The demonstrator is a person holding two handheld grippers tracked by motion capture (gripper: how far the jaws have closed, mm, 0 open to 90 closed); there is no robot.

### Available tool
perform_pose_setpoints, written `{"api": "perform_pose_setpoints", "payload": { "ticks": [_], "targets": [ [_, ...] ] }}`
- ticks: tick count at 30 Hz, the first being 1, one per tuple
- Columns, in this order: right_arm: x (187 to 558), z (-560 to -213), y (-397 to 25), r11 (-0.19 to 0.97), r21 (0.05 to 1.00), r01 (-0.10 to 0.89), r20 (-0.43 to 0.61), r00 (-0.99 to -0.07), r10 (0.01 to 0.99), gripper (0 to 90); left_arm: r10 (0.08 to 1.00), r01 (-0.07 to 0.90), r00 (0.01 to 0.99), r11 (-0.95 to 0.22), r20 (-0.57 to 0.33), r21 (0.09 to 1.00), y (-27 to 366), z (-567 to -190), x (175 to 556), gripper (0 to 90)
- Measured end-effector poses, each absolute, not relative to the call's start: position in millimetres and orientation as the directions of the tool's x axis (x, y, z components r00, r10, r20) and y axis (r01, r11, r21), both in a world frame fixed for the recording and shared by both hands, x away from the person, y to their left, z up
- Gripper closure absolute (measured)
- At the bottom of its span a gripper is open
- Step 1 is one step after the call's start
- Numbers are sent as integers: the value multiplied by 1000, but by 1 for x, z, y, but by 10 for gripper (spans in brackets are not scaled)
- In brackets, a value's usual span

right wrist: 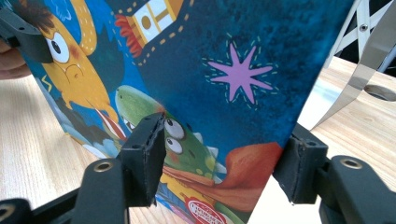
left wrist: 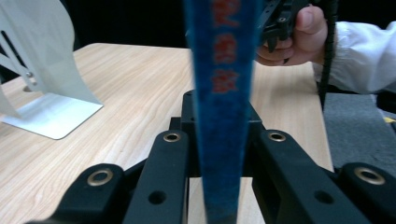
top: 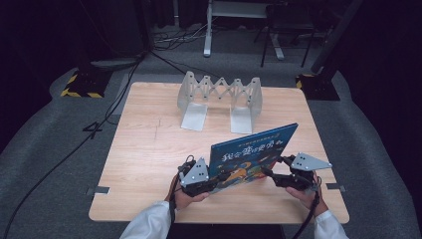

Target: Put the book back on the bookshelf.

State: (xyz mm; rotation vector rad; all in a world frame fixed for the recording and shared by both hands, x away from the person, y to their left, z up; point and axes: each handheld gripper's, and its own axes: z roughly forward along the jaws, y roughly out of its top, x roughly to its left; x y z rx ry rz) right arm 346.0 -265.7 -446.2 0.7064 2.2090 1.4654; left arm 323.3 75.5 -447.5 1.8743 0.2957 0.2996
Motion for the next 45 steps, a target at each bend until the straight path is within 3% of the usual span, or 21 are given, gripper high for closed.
{"api": "perform_pose_setpoints", "payload": {
  "ticks": [31,45],
  "targets": [
    [347,-451,-267,287,938,194,-25,-789,614,403,368,47,928,-254,51,966,61,-450,325,804],
    [350,-475,-277,380,874,304,-30,-745,666,371,434,29,896,-265,93,964,57,-432,328,829]
  ]
}}
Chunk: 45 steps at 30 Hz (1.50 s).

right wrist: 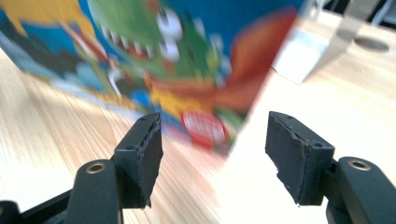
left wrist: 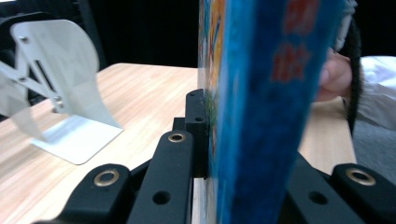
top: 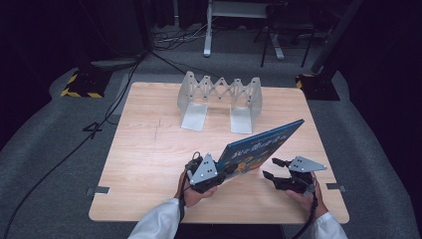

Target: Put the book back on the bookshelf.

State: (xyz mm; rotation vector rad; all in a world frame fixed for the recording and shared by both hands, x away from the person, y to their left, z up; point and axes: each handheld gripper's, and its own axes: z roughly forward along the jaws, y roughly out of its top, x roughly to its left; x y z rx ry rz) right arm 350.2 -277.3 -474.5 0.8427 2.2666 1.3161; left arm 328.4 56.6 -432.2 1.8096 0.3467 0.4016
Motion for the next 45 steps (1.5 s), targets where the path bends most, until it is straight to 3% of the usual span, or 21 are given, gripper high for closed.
{"api": "perform_pose_setpoints", "payload": {
  "ticks": [8,14,45],
  "targets": [
    [356,-485,-291,370,847,382,14,-712,702,370,493,38,862,-293,117,955,67,-424,334,830],
    [357,-489,-288,401,829,391,5,-721,693,370,517,18,840,-329,164,944,70,-420,333,831],
    [361,-492,-297,391,814,430,32,-705,709,362,690,10,702,-257,176,966,131,-385,352,832]
  ]
}}
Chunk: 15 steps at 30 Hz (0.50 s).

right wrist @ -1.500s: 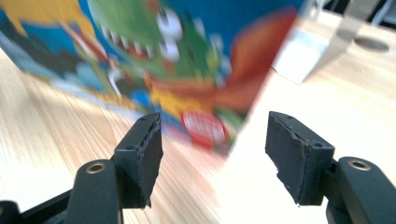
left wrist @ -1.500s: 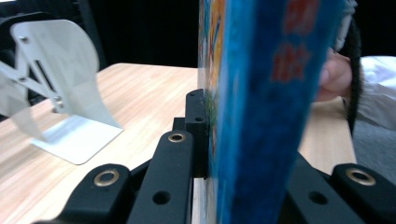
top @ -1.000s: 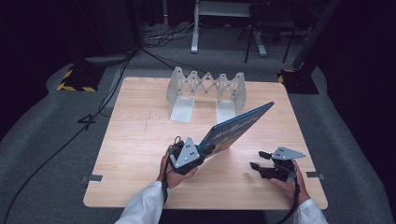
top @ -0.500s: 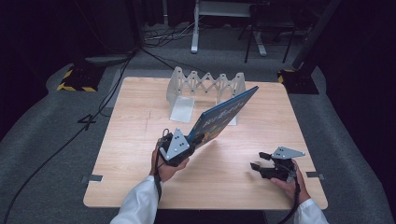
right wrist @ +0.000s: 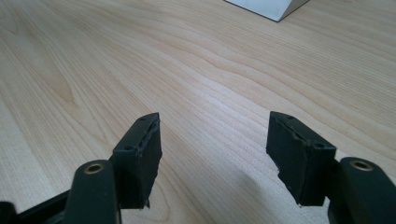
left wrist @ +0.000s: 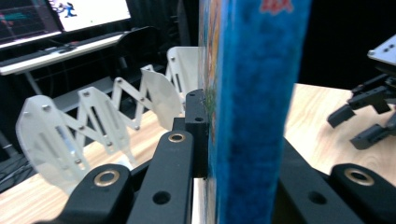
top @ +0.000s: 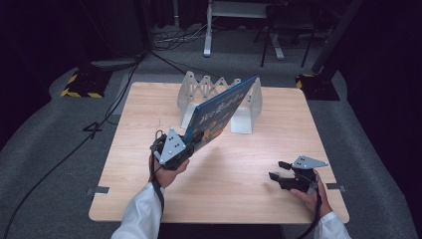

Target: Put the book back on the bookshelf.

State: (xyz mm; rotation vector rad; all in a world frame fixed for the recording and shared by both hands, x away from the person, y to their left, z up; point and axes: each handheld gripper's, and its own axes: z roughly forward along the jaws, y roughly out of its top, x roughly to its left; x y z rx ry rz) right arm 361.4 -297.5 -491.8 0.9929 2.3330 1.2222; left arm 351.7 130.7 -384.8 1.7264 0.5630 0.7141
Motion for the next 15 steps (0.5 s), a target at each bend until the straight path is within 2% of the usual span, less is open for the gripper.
{"api": "perform_pose_setpoints", "payload": {
  "ticks": [10,15],
  "targets": [
    [361,-492,-300,397,817,417,42,-730,682,278,735,16,658,-228,161,974,145,-379,359,832],
    [362,-495,-298,422,803,421,37,-742,670,275,764,19,624,-222,162,975,155,-377,365,831]
  ]
}}
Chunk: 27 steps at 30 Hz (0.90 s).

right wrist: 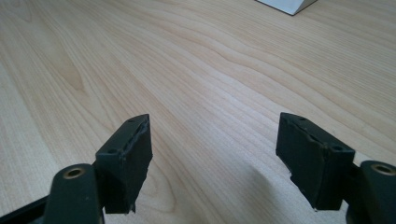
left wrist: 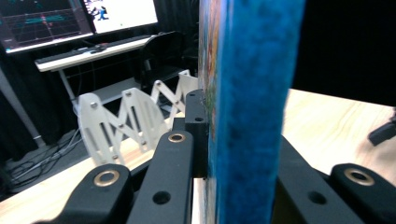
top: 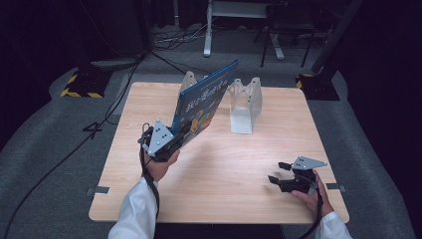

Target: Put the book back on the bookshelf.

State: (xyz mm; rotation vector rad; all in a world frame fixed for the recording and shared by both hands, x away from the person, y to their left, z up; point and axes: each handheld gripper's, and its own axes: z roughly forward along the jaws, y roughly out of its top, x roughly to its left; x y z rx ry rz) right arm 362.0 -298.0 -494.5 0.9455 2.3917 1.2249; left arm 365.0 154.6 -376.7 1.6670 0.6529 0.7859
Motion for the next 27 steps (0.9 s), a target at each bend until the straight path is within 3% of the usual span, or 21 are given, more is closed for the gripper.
{"api": "perform_pose_setpoints", "payload": {
  "ticks": [27],
  "targets": [
    [362,-496,-295,459,784,418,16,-753,658,279,865,152,501,-129,37,980,168,-412,407,830]
  ]
}}
